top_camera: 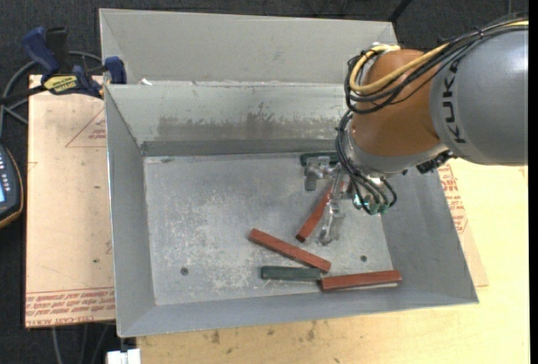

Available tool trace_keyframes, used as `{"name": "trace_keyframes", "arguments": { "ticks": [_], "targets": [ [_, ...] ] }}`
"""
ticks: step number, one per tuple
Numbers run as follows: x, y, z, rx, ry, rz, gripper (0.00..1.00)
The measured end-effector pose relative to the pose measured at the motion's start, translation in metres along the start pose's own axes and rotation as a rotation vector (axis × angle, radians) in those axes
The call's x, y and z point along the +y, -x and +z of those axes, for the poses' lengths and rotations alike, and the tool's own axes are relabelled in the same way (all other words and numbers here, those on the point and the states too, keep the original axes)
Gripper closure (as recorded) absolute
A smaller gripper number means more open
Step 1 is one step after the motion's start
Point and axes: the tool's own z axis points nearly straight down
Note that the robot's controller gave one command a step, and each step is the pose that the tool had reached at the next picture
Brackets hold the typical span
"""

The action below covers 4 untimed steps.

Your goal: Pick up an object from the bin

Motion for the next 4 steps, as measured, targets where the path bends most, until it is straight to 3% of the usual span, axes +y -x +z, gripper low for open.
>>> {"name": "trace_keyframes", "arguments": {
  "ticks": [1, 2, 3, 4],
  "targets": [
    [-0.004, -0.021, 0.074, 0.0, 0.001, -0.128, 0.0],
    [-0.005, -0.018, 0.068, -0.005, -0.001, -0.128, 1.0],
    [-0.005, -0.018, 0.07, -0.012, -0.001, -0.128, 0.0],
    [-0.063, 0.024, 0.048, -0.014, -0.002, 0.1, 0.0]
  ]
}}
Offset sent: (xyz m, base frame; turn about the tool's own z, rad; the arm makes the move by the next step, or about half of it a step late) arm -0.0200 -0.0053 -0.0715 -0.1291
